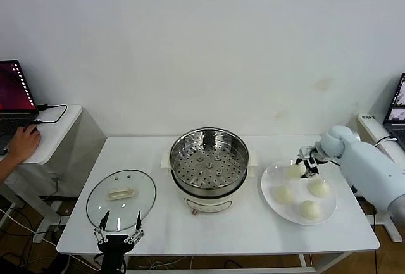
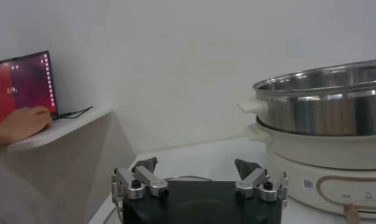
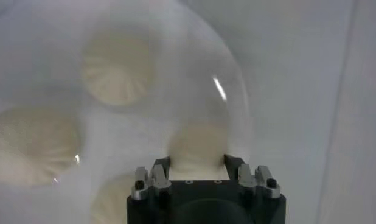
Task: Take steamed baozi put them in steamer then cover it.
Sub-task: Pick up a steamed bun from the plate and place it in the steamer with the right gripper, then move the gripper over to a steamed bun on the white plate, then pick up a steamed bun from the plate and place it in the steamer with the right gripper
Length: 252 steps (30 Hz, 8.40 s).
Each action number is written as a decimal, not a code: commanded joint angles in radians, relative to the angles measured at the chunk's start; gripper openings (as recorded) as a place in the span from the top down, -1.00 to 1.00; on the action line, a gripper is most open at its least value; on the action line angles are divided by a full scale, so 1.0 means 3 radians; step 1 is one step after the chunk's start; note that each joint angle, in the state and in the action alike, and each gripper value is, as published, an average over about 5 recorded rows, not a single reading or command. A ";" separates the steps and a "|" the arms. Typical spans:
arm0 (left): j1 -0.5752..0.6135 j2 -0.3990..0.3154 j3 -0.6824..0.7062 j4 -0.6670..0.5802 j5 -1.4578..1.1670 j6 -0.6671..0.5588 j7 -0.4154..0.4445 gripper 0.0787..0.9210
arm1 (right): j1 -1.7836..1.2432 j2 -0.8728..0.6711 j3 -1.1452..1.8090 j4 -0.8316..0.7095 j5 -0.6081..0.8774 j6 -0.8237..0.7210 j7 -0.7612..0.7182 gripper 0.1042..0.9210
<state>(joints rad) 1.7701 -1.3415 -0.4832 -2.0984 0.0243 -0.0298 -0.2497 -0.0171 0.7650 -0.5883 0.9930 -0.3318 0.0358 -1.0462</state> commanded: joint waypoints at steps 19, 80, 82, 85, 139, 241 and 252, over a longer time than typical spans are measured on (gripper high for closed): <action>-0.0060 0.0064 -0.0051 -0.0028 -0.0104 -0.0009 -0.0001 -0.77 | 0.2219 0.0967 -0.1897 0.0593 0.1678 0.0338 0.0324 -0.15; -0.0073 -0.0005 -0.0139 -0.0034 -0.0137 -0.0006 -0.0009 -0.77 | 0.2284 0.0604 -0.2225 0.1130 0.1603 -0.0390 -0.0057 -0.76; -0.0073 0.0004 -0.0135 -0.0054 -0.0137 -0.0001 -0.0007 -0.77 | 0.2333 0.0318 -0.2238 0.1359 0.1709 -0.0586 -0.0059 -0.76; -0.0071 0.0023 -0.0123 -0.0081 -0.0134 0.0011 -0.0001 -0.77 | 0.2380 -0.0143 -0.2244 0.1712 0.1821 -0.0818 -0.0047 -0.76; -0.0131 0.0048 -0.0110 0.0058 -0.0091 0.0072 0.0017 -0.77 | -0.0297 -0.0317 -0.0732 0.1061 0.0509 -0.0645 0.0178 -0.76; -0.0256 0.0050 -0.0118 0.0056 -0.0165 0.0067 0.0027 -0.77 | 0.1401 0.1785 -0.1999 0.0658 0.2733 -0.2272 0.1087 -0.16; -0.0280 0.0071 -0.0084 0.0030 -0.0157 0.0085 0.0029 -0.77 | 0.2173 0.0603 -0.2081 0.1585 0.2605 -0.2000 0.0232 -0.75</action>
<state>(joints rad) 1.6856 -1.3192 -0.5078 -2.0891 -0.0230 -0.0047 -0.2411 0.4643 1.2226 -1.1878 1.2618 0.4862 -0.6210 -0.7840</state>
